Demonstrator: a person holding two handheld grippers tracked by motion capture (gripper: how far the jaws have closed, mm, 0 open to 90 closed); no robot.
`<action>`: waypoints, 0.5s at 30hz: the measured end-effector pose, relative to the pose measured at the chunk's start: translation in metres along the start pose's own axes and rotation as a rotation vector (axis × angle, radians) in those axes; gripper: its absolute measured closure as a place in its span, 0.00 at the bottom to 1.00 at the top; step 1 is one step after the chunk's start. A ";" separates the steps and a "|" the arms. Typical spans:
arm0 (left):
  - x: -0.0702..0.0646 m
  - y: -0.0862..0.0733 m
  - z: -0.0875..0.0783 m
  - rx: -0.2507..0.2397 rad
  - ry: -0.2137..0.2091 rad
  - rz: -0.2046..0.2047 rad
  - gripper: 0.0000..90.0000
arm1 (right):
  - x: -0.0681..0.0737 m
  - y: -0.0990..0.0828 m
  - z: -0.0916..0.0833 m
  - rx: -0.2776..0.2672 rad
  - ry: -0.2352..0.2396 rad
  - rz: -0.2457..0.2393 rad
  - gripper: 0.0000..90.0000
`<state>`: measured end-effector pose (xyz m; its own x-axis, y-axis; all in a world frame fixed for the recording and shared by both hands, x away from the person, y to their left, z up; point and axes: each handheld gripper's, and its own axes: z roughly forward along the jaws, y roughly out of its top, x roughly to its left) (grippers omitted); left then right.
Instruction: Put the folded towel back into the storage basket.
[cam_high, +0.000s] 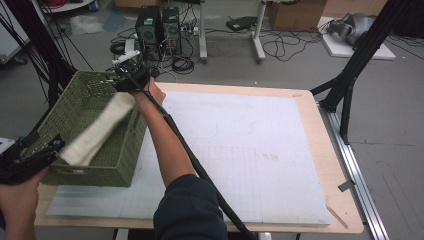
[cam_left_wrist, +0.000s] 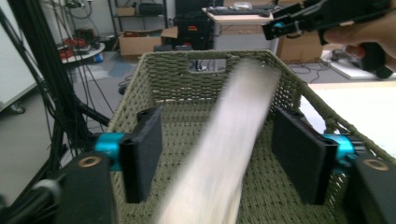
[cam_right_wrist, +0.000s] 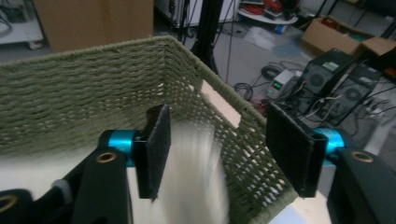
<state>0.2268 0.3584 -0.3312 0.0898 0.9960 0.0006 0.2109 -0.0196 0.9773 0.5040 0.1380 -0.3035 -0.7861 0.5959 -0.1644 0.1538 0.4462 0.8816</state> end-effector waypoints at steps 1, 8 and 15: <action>-0.001 0.001 0.000 -0.005 -0.001 -0.003 0.35 | 0.000 0.000 -0.003 -0.003 0.006 0.001 0.43; -0.011 0.005 0.003 -0.017 -0.075 -0.064 0.19 | -0.013 -0.007 -0.035 -0.048 0.086 0.034 0.37; -0.025 0.010 0.007 -0.043 -0.190 -0.061 0.19 | -0.028 -0.022 -0.071 -0.042 0.105 0.047 0.18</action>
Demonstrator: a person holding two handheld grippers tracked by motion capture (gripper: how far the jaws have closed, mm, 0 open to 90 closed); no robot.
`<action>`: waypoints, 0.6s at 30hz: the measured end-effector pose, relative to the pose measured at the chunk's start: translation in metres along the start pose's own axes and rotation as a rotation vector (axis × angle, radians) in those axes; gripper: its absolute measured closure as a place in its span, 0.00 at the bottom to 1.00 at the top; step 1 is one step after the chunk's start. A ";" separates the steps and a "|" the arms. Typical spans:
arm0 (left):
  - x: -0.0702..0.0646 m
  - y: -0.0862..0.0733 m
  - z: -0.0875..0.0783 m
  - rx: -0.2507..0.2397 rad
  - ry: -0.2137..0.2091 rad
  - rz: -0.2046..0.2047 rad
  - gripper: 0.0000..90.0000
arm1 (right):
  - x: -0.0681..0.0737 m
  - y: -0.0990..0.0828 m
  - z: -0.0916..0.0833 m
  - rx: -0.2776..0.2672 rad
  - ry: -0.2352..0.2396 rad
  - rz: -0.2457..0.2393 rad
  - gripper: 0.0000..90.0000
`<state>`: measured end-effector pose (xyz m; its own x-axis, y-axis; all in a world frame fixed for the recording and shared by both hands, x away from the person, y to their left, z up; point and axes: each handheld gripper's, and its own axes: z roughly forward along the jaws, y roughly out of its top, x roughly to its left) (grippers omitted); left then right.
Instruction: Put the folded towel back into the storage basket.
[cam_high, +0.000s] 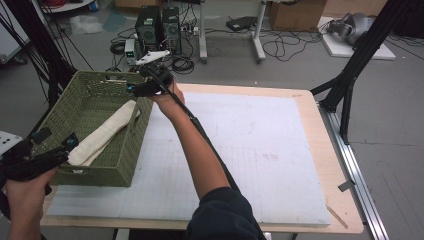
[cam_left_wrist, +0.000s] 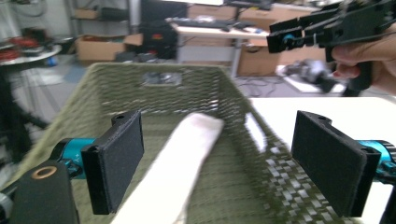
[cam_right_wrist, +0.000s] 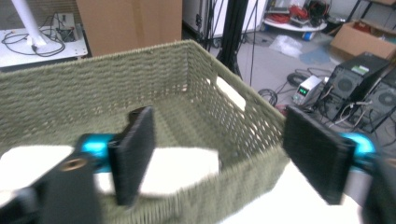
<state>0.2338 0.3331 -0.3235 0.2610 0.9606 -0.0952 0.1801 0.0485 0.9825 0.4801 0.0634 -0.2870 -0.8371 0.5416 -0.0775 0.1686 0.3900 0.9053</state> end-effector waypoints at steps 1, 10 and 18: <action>-0.003 0.001 0.002 -0.001 -0.013 0.001 0.19 | -0.002 -0.003 -0.006 0.000 -0.013 0.003 0.17; -0.027 0.006 0.017 -0.013 -0.159 0.006 0.19 | -0.023 -0.027 -0.055 -0.015 -0.028 0.047 0.17; -0.049 0.007 0.033 0.003 -0.245 0.033 0.19 | -0.033 -0.055 -0.100 -0.013 -0.046 0.052 0.17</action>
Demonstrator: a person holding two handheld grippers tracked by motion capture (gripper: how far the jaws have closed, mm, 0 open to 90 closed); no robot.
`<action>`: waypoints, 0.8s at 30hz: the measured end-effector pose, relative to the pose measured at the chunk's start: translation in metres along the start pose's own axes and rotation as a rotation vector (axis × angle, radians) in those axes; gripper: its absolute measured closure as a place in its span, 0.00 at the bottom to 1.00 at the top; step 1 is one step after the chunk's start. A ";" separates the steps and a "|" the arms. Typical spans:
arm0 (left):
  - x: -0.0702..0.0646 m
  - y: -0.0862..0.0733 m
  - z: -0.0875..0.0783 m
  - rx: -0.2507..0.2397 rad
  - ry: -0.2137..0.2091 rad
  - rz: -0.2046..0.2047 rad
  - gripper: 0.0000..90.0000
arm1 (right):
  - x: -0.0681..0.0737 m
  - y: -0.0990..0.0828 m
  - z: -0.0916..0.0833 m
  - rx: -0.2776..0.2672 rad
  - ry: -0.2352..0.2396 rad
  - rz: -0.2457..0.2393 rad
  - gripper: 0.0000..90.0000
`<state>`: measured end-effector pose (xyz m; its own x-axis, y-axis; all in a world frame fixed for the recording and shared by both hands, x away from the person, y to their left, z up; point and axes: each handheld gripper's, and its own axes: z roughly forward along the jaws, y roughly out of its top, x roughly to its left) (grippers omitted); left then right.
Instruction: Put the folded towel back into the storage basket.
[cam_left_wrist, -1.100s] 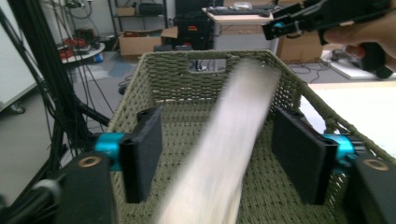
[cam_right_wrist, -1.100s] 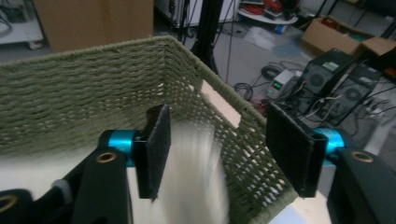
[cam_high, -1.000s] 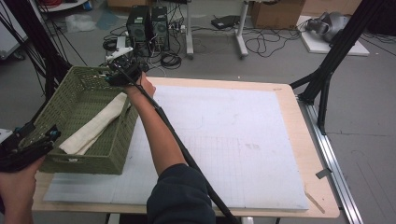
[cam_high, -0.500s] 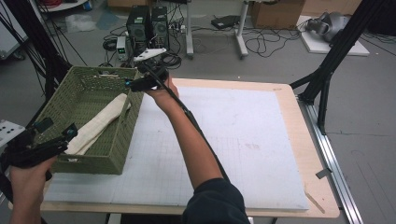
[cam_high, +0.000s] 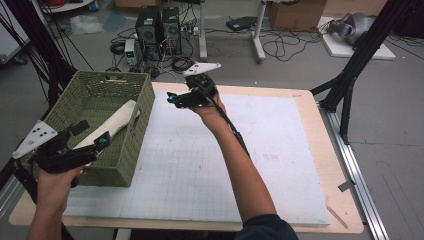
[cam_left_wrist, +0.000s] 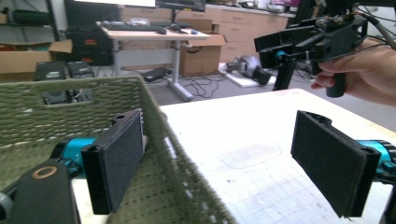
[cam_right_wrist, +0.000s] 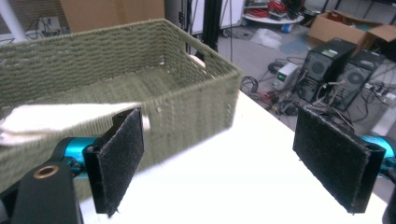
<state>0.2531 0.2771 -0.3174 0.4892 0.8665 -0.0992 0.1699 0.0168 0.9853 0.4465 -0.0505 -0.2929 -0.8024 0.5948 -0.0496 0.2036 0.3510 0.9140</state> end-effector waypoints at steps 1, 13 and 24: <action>-0.001 0.000 0.002 0.001 -0.003 0.000 0.19 | -0.003 -0.006 -0.009 -0.002 -0.002 0.001 0.17; -0.029 -0.001 0.033 0.021 -0.102 0.031 0.20 | -0.021 -0.048 -0.077 -0.021 -0.076 0.042 0.17; -0.062 -0.009 0.068 0.052 -0.223 0.049 0.20 | -0.036 -0.093 -0.142 -0.020 -0.169 0.100 0.17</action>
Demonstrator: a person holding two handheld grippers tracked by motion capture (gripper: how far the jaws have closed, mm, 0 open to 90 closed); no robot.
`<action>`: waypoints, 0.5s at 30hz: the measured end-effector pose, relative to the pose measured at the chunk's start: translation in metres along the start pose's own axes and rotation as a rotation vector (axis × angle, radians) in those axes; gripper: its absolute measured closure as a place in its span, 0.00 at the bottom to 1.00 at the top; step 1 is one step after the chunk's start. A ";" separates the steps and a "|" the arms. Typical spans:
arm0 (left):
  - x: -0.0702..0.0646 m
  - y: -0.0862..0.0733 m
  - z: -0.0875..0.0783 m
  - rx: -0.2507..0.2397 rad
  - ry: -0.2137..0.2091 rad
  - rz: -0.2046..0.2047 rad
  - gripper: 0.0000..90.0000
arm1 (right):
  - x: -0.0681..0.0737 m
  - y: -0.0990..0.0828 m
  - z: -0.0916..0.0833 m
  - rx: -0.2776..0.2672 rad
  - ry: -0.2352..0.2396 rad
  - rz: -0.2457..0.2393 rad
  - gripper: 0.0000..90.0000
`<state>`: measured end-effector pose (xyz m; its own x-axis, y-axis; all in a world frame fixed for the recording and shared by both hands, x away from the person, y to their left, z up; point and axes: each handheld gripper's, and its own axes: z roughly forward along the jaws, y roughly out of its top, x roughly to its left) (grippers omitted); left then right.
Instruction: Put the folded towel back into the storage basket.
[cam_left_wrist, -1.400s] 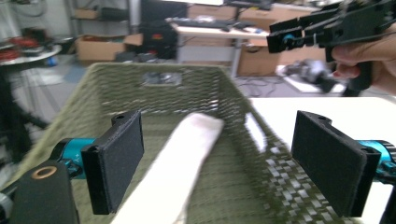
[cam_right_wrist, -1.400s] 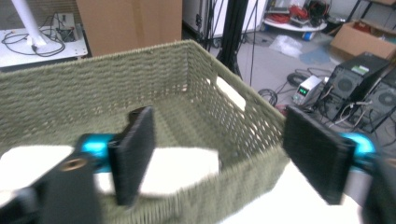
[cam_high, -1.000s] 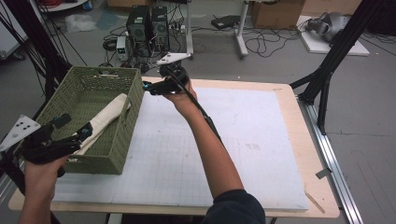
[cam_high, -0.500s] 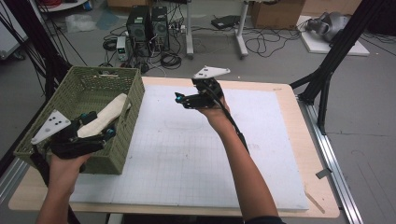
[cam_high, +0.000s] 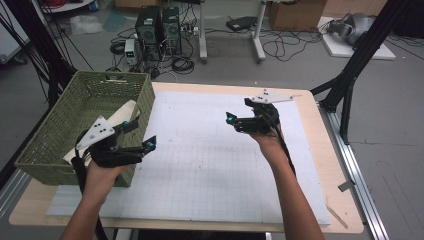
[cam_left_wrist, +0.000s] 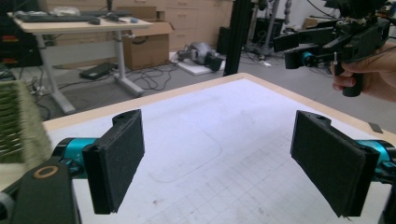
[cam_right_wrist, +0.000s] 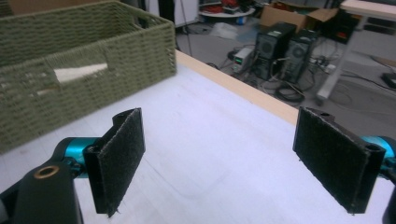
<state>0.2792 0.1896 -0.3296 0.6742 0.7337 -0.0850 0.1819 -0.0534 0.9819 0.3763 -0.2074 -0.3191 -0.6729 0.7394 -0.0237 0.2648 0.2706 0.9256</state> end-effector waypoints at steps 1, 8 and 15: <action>-0.002 0.000 0.003 0.000 -0.012 0.002 0.20 | -0.001 -0.003 -0.004 0.001 -0.006 -0.004 0.17; -0.014 -0.004 0.024 -0.011 -0.099 0.016 0.20 | -0.011 -0.028 -0.033 0.013 -0.068 0.008 0.17; -0.024 -0.013 0.045 0.020 -0.171 0.031 0.21 | -0.019 -0.049 -0.059 0.013 -0.126 0.025 0.17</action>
<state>0.2931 0.1421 -0.3481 0.7912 0.6057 -0.0838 0.1722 -0.0893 0.9810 0.3354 -0.2708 -0.3423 -0.5738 0.8175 -0.0491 0.2899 0.2588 0.9214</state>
